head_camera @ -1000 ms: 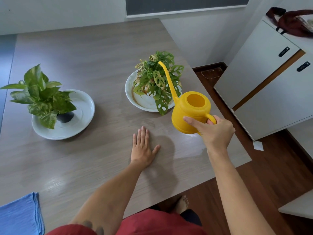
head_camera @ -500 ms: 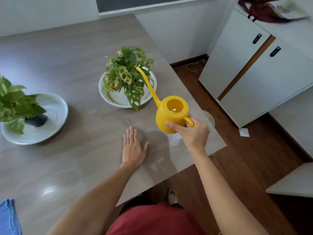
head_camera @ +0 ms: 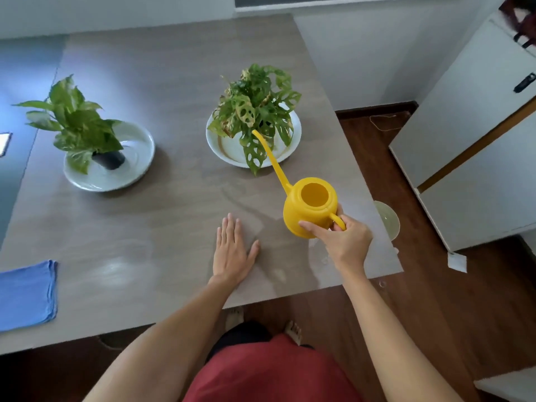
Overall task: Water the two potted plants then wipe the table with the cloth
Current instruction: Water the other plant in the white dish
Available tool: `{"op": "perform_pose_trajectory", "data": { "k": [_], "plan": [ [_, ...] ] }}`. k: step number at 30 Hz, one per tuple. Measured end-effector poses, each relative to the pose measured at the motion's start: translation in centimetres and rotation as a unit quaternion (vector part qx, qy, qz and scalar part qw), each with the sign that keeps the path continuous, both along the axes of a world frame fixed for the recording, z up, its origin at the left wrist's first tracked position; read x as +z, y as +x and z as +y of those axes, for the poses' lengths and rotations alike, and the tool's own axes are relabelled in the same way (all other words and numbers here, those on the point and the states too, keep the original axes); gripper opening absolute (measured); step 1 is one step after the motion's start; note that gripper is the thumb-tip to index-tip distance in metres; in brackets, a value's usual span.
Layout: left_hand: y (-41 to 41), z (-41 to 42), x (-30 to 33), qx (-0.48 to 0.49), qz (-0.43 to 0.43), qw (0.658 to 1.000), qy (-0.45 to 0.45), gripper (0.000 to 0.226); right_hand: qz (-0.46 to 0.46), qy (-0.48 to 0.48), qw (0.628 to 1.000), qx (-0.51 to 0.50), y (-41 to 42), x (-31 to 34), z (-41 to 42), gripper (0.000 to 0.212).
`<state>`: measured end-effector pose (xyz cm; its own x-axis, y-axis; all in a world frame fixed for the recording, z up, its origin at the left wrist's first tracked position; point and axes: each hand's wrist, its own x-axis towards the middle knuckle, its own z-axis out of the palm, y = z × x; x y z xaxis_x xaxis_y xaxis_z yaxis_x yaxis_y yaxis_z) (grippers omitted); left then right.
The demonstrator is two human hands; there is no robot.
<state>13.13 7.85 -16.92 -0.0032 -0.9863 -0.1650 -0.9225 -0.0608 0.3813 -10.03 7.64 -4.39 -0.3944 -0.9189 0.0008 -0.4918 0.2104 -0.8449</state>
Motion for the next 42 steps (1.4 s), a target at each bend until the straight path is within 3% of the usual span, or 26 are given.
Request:
{"op": "perform_pose_trajectory", "data": {
  "k": [8,14,22,27,34,42],
  "plan": [
    [3.0,2.5,1.3,0.106,-0.01,0.994,-0.012,0.093,-0.023,0.005,0.995,0.093,4.3,1.0,-1.8,0.059],
    [7.0,3.5,2.2,0.169,-0.018,0.985,-0.014,0.095,-0.054,0.023,0.983,0.173,9.4,1.2,-3.0,0.043],
    [14.5,3.3,2.6,0.231,-0.015,0.973,-0.028,0.098,-0.062,0.037,0.98,0.187,18.5,1.7,-4.9,0.061],
    [18.7,2.1,1.8,0.237,-0.006,0.971,-0.025,0.098,-0.078,0.018,0.977,0.195,23.5,2.6,-6.2,0.049],
    [24.1,-0.4,0.3,0.211,-0.039,0.977,0.008,0.075,-0.073,0.008,0.984,0.162,29.4,3.5,-8.1,0.051],
    [27.9,-1.5,-2.4,0.184,-0.052,0.981,-0.011,0.088,-0.025,0.001,0.99,0.139,32.9,4.0,-8.9,0.053]
  ]
}}
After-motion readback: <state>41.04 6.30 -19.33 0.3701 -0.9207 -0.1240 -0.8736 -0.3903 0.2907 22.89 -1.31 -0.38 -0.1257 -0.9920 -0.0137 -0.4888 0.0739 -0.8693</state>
